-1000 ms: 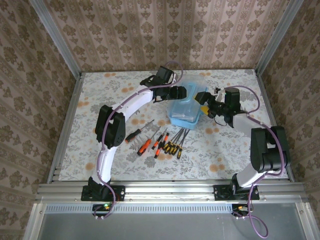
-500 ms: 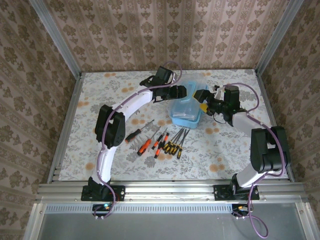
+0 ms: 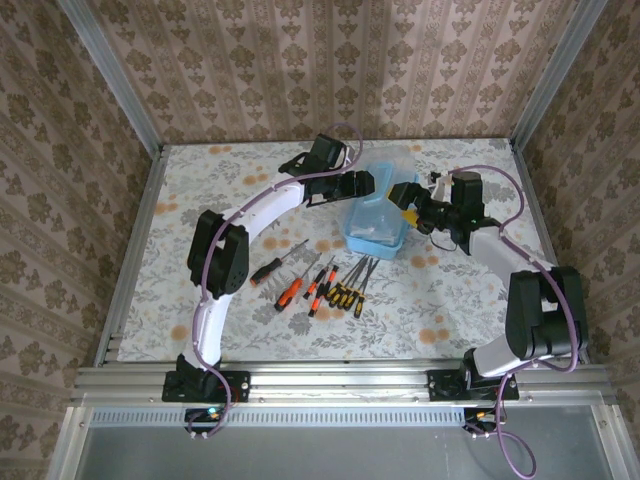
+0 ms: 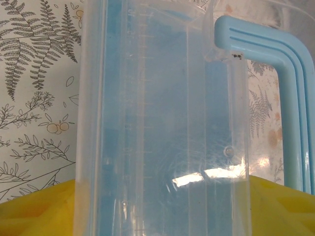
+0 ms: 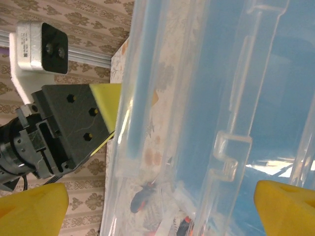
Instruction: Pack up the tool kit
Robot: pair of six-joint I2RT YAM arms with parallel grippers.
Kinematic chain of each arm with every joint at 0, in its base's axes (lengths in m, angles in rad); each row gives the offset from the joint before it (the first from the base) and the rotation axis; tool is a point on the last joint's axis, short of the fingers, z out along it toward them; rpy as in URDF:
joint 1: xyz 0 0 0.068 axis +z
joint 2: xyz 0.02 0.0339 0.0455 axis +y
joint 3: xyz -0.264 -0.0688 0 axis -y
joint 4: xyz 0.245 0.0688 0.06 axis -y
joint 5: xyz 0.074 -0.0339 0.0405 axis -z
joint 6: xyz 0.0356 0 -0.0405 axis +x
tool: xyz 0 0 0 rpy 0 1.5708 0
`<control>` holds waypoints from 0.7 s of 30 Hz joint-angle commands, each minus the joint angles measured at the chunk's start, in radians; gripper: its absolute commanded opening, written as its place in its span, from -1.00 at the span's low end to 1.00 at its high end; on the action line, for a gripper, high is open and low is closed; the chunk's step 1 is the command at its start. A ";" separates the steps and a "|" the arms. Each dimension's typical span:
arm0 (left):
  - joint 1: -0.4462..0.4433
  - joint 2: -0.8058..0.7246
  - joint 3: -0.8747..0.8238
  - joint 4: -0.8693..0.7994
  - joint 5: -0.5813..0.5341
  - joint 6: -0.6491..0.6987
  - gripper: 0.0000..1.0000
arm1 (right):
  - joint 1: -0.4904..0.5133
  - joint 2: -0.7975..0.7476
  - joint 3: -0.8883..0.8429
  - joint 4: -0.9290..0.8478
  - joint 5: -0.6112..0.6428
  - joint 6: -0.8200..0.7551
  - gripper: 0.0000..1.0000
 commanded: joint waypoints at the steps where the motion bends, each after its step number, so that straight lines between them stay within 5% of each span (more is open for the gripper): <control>1: -0.001 -0.024 -0.022 0.002 0.041 -0.054 0.11 | 0.003 -0.039 0.039 -0.048 0.010 -0.035 0.98; 9: -0.001 -0.027 -0.024 0.021 0.060 -0.059 0.18 | 0.005 0.019 0.061 0.087 -0.074 0.071 0.97; 12: -0.001 -0.037 -0.031 0.014 0.067 -0.034 0.32 | 0.005 0.025 0.064 0.108 -0.081 0.088 0.96; 17: 0.011 -0.052 -0.012 -0.041 0.089 0.025 0.99 | 0.005 0.031 0.071 0.120 -0.084 0.100 0.96; 21: 0.016 -0.075 0.021 -0.118 0.062 0.099 1.00 | 0.006 0.037 0.078 0.119 -0.081 0.103 0.95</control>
